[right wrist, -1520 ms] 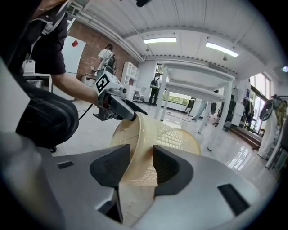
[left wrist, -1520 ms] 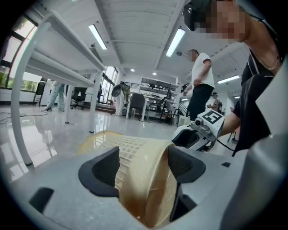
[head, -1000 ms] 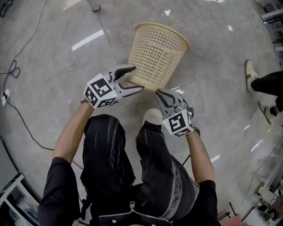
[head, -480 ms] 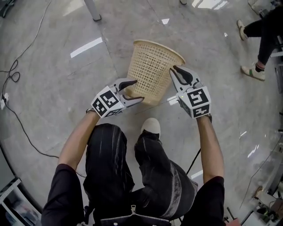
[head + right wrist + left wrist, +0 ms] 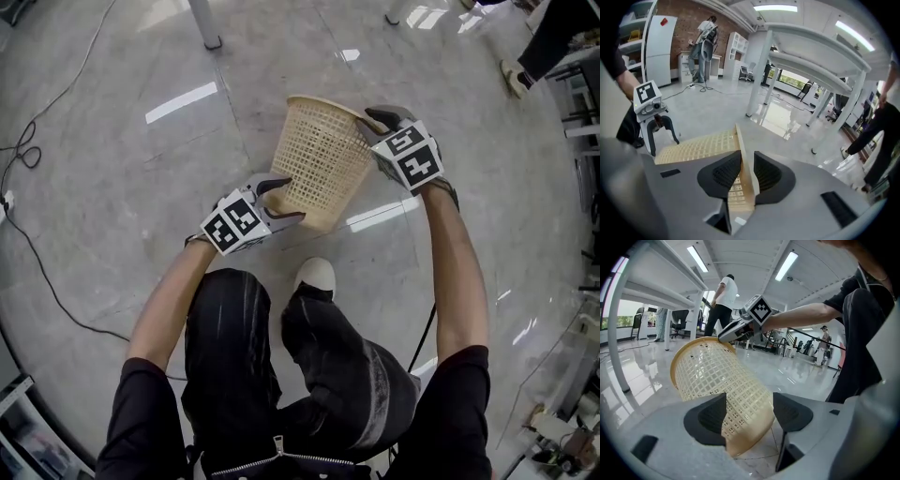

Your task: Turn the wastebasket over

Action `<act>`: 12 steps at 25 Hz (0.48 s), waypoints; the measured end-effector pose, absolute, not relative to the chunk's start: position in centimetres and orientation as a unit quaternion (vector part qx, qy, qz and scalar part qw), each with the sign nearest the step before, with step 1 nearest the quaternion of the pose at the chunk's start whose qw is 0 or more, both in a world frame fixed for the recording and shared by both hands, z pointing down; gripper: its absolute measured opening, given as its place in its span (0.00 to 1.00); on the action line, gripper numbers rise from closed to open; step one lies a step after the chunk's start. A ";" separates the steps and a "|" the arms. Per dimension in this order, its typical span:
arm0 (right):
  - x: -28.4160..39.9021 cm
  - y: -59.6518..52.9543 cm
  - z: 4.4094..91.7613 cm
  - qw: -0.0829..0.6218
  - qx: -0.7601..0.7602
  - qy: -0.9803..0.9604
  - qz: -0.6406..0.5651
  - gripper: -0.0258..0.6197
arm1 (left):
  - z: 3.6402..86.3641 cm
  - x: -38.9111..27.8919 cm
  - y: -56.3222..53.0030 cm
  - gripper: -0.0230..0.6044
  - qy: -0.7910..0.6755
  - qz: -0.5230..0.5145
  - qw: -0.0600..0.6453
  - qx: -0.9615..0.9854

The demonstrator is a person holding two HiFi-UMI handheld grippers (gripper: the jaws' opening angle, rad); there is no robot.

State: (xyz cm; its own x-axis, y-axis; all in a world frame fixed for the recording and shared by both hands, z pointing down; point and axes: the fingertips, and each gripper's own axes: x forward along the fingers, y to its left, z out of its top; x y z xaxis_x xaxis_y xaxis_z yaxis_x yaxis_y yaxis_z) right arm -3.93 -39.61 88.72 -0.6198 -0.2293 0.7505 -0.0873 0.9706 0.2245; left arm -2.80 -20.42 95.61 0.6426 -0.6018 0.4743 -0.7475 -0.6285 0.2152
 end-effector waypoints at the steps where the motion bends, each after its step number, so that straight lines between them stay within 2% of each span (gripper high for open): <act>1: -4.1 -39.6 88.8 0.424 0.084 -0.899 -0.074 0.18 | 95.6 -2.9 -20.4 0.54 -0.383 0.182 0.201 0.883; 4: -4.2 -39.2 88.9 0.428 0.067 -0.898 -0.082 0.12 | 95.7 -2.7 -20.5 0.54 -0.385 0.184 0.203 0.881; 9: -4.6 -38.8 88.4 0.444 0.048 -0.879 -0.167 0.09 | 95.9 -3.3 -20.5 0.54 -0.389 0.187 0.206 0.878; 12: -4.5 -39.4 87.2 0.436 0.060 -0.880 -0.177 0.09 | 96.0 -3.5 -21.0 0.54 -0.385 0.189 0.217 0.877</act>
State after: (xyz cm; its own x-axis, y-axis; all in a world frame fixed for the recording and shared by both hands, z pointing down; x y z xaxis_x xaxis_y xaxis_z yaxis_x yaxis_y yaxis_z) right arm -4.52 -39.40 87.19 -0.6117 -0.2605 0.7470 0.0485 0.9301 0.3641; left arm -3.50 -21.05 95.97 0.6316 -0.5938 0.4984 -0.7577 -0.6089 0.2348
